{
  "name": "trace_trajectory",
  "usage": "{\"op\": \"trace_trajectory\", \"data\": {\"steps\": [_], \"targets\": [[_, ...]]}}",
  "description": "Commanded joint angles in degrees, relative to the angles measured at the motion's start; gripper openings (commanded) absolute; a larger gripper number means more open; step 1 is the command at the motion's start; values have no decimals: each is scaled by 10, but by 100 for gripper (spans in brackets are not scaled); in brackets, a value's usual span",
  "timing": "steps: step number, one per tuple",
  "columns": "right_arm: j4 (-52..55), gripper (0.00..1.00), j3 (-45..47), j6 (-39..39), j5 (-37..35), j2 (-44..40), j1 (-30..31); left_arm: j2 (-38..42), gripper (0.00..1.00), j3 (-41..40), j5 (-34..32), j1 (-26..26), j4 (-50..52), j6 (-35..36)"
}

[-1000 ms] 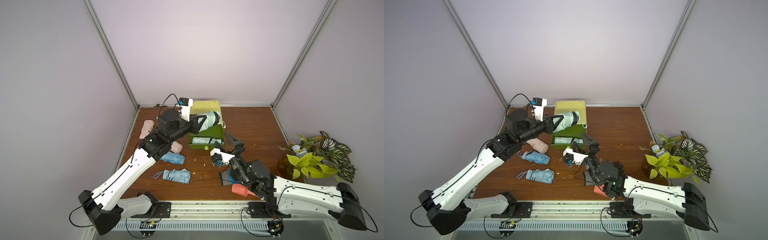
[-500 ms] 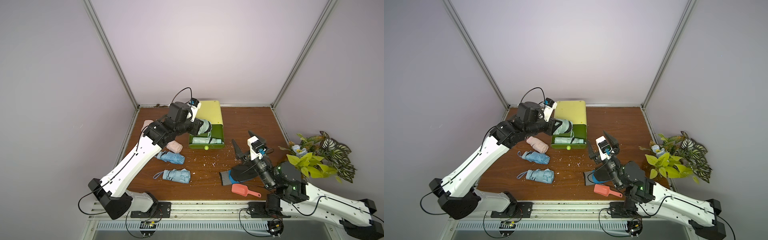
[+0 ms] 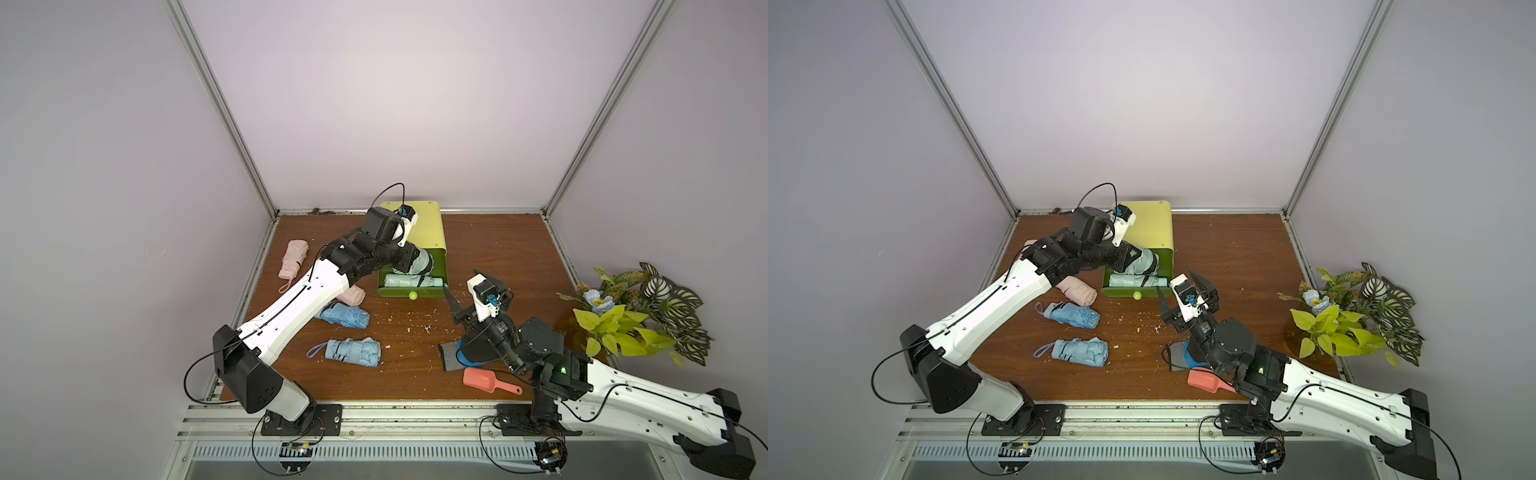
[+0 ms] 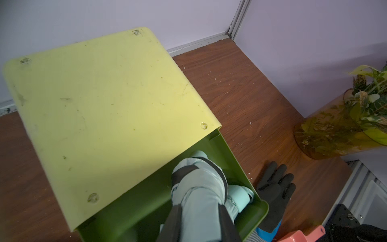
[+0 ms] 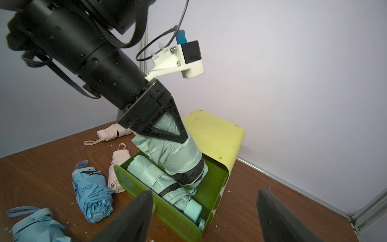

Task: Place the umbrella in the drawer by color
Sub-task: Place the umbrella in the drawer.

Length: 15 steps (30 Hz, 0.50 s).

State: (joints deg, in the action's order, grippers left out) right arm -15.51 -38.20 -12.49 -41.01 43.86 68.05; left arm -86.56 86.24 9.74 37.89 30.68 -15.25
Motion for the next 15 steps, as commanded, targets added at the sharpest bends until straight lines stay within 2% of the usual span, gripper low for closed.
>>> {"op": "trace_trajectory", "data": {"steps": [1,4,9,11,12,13,15], "targets": [[-18,85,-2,40,21,-1,-13,23,9,-41,38,3,-128,-38],[-20,85,-1,52,24,1,-21,18,10,-63,29,3,-154,-50],[-11,85,-7,64,28,2,-28,25,27,-97,4,3,-201,-67],[-5,85,-9,70,28,2,-31,29,30,-107,-8,3,-216,-73],[-3,85,-9,74,29,2,-31,31,37,-111,-14,1,-222,-74],[1,85,-10,79,29,3,-32,31,49,-112,-21,0,-226,-76],[10,85,-12,88,29,6,-33,30,62,-113,-39,-1,-226,-76]]}}
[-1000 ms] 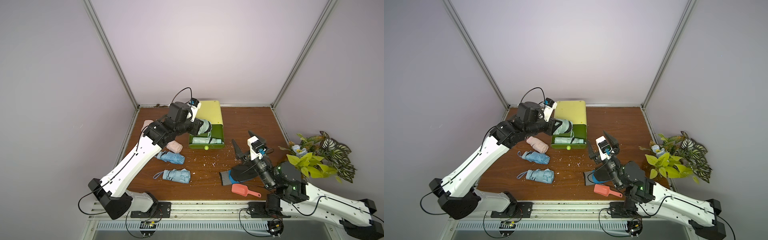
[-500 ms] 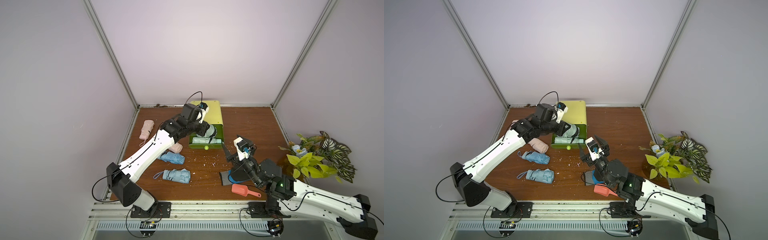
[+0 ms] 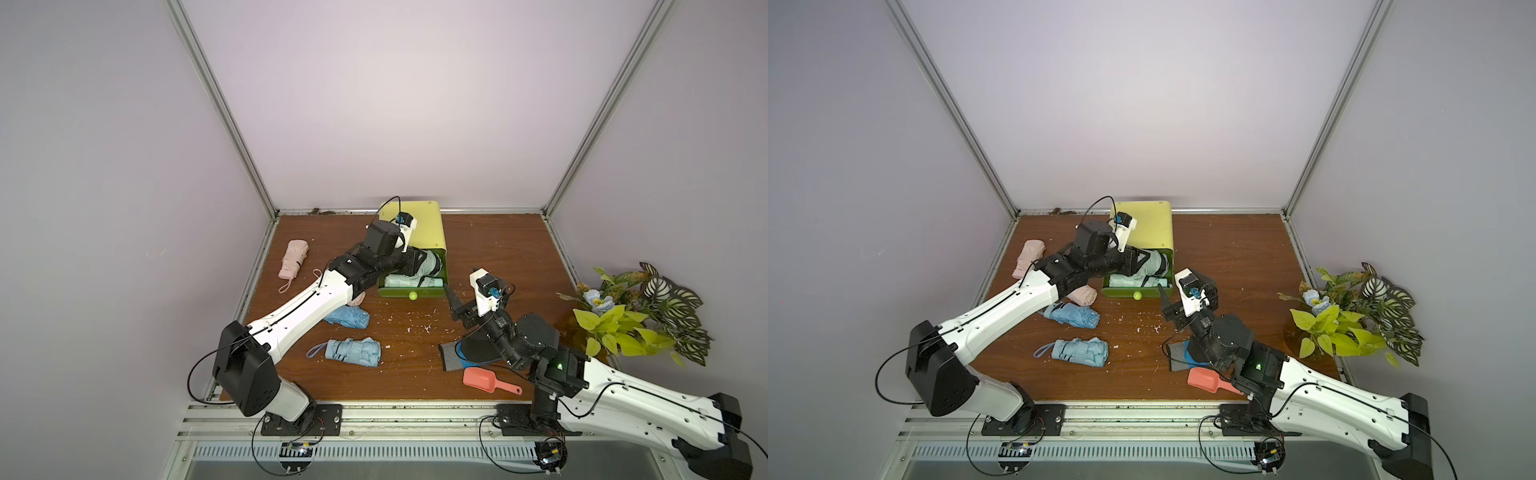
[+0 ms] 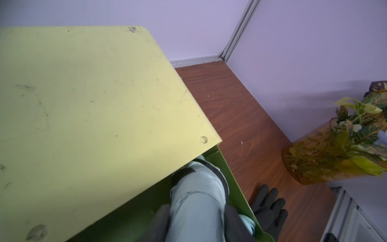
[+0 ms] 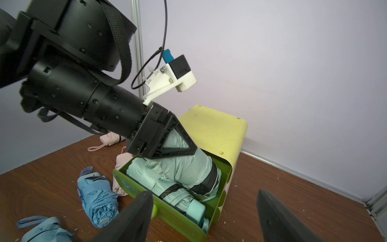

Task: Place the umbrella in the drawer by color
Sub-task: Place the umbrella in the drawer.

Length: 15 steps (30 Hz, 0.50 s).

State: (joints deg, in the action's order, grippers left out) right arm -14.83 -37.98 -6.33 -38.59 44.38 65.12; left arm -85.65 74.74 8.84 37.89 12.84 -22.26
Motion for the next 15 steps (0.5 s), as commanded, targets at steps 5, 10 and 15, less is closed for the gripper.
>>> {"op": "trace_trajectory", "data": {"steps": [5,10,15], "targets": [[44,85,-33,44,-1,20,-5,20,83,-3,-90,-1,-38,5],[100,85,-66,60,9,58,-6,51,84,-4,-137,-1,-40,9],[121,84,-86,79,32,82,-8,111,82,-38,-156,0,-30,-6]]}}
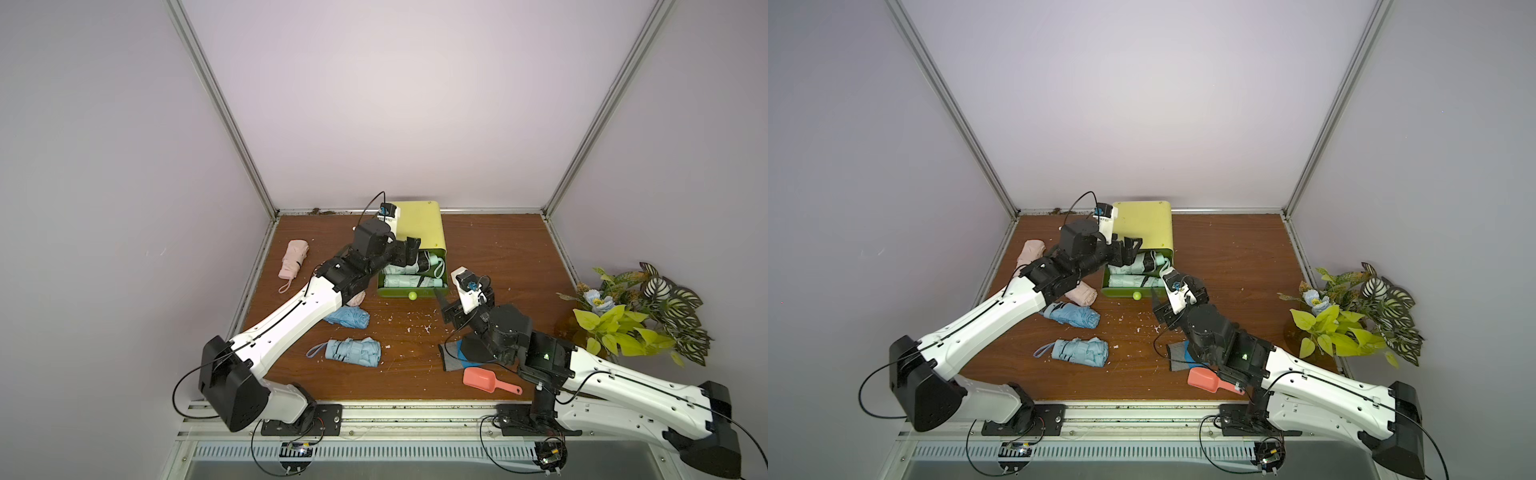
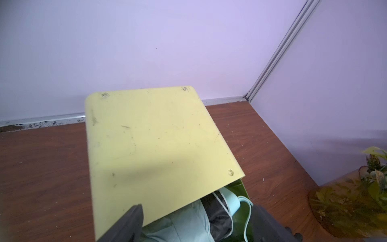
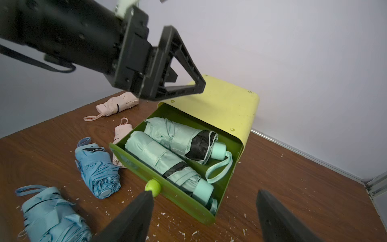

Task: Place the umbrella in the drawer by color
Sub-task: Place the umbrella in the drawer, then close the drawer in the storage box.

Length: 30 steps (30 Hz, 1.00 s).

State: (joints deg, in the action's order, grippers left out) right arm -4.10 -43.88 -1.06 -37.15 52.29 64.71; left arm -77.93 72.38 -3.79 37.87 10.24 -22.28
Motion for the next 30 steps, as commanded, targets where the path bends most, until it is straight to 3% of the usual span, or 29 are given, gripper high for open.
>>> {"op": "trace_trajectory", "data": {"steps": [1,7,13,16,21,26,30], "targets": [[18,83,-33,31,23,9,-5,49,81,-29,-32,0,-2,-8],[31,79,-56,50,38,44,-12,96,81,-85,-78,0,-12,-3],[79,70,-95,90,56,56,-26,104,80,-137,-30,-3,-48,-40],[108,61,-111,109,75,64,-64,101,77,-150,-31,-3,-38,-37],[137,43,-143,131,203,103,-170,110,72,-163,-32,-4,-35,-34],[147,30,-167,129,227,157,-224,135,72,-192,-58,-6,-53,-31],[158,16,-184,125,214,188,-233,145,72,-202,-48,-12,-53,-34]]}}
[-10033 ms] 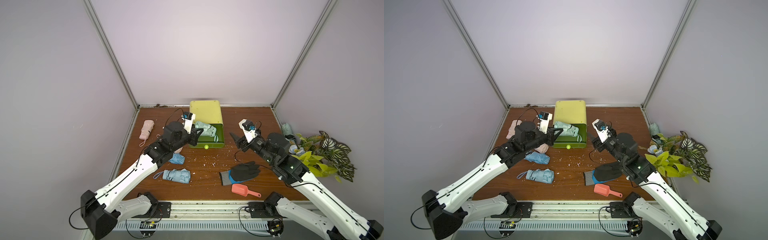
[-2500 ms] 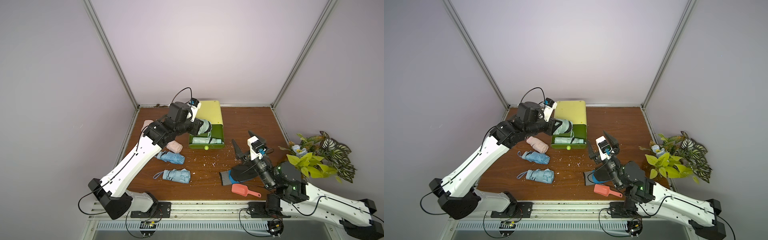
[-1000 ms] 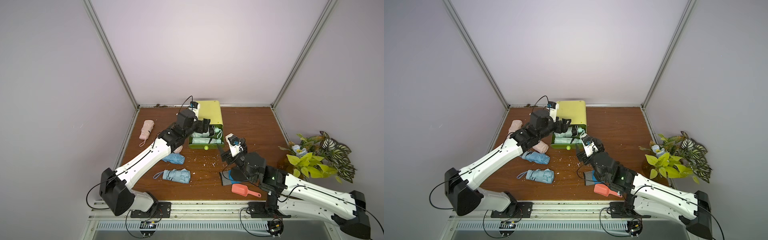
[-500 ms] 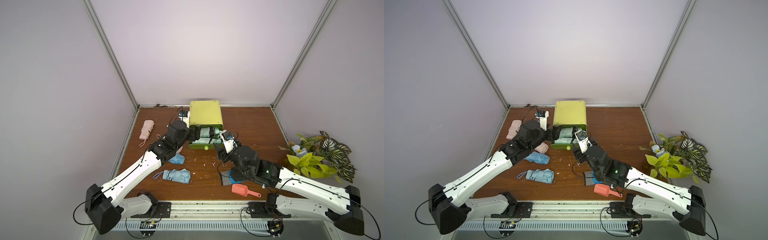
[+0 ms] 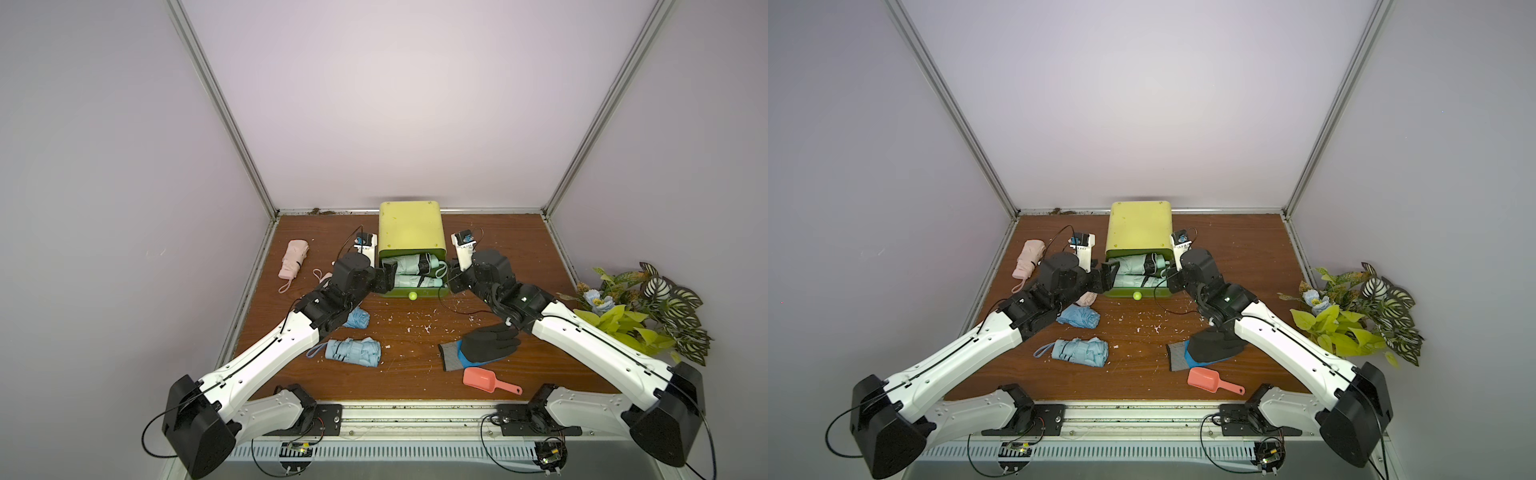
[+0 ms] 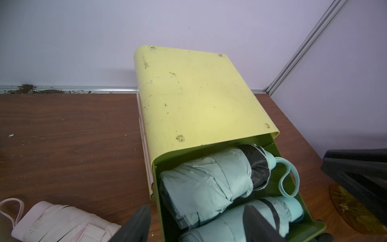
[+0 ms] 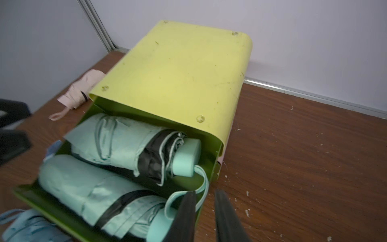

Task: Place the umbrella in the drawer by color
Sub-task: Close the drawer in the storage box.

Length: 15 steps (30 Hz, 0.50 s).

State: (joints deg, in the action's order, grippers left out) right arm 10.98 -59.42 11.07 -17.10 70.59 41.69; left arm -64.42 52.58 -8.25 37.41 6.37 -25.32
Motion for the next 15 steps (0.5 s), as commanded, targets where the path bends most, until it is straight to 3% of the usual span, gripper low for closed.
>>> {"op": "trace_trajectory", "data": {"steps": [1,7,15], "targets": [[11,14,-33,2,11,10,-3,12,73,-6,-2,-8,-14,-3],[22,5,-40,13,32,34,-2,19,73,-12,5,-9,-23,-3],[43,4,-57,9,33,60,-2,21,73,-18,19,-11,-34,-9]]}}
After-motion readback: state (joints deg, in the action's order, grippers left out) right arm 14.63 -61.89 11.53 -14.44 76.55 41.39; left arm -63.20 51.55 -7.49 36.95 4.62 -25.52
